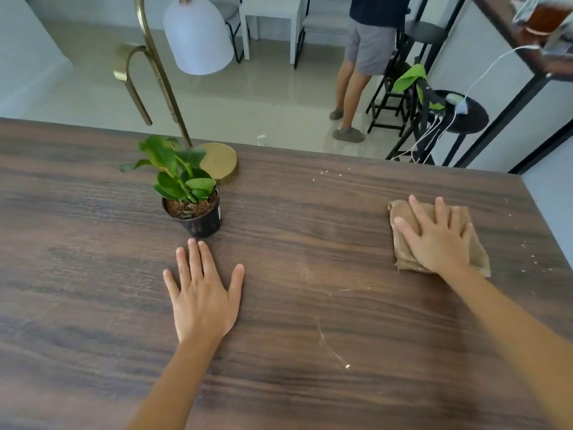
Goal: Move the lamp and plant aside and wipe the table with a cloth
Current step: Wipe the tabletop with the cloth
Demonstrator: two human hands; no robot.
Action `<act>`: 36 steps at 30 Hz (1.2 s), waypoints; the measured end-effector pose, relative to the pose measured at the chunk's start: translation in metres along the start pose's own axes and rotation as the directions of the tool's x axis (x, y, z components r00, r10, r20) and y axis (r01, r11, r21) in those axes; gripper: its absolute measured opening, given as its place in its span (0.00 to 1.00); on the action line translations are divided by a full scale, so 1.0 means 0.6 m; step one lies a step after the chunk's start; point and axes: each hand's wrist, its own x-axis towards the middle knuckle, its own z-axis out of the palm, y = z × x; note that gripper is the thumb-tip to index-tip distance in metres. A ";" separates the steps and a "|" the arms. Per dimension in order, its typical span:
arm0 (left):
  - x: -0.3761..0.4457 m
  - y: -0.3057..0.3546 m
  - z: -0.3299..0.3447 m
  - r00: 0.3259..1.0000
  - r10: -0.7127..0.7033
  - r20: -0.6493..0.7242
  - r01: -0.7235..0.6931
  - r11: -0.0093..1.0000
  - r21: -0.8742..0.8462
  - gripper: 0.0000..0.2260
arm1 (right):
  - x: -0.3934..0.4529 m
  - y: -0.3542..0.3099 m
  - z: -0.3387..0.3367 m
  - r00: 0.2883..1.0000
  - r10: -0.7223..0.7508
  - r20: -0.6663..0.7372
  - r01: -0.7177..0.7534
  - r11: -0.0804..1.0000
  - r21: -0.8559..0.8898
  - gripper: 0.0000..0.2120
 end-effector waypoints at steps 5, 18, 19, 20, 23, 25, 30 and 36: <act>0.003 0.001 0.000 1.000 -0.010 -0.005 0.010 1.000 0.005 0.36 | 0.195 -0.187 -0.019 0.989 0.143 0.031 -0.145 0.986 0.077 0.36; 0.000 0.001 -0.004 1.000 -0.006 0.018 0.006 1.000 -0.015 0.35 | -0.090 -0.166 0.036 0.822 -0.564 0.083 0.568 0.822 -0.032 0.30; 0.000 0.001 -0.005 1.000 -0.004 0.020 0.004 1.000 -0.013 0.35 | -0.057 -0.154 0.026 0.875 -0.477 0.086 0.481 0.876 -0.040 0.30; 0.000 0.001 -0.006 1.000 -0.003 0.018 0.003 1.000 -0.013 0.34 | -0.017 -0.158 0.019 0.922 -0.379 0.075 0.383 0.923 -0.040 0.30; 0.001 0.001 -0.007 1.000 -0.005 0.012 0.005 1.000 -0.017 0.34 | 0.107 -0.252 0.010 0.991 -0.134 0.029 0.134 0.991 0.000 0.33; 0.001 -0.001 -0.006 1.000 -0.008 0.012 0.008 1.000 -0.019 0.34 | 0.163 -0.341 0.010 0.996 -0.086 0.036 0.085 0.996 0.035 0.33; 0.002 -0.006 -0.004 0.999 -0.009 0.031 0.009 1.000 -0.004 0.34 | 0.118 -0.461 0.033 0.897 -0.422 0.127 0.426 0.905 -0.004 0.29; -0.001 -0.001 -0.005 0.999 -0.008 0.031 0.009 1.000 -0.014 0.34 | -0.099 -0.263 0.051 0.687 -0.717 0.118 0.723 0.691 -0.013 0.26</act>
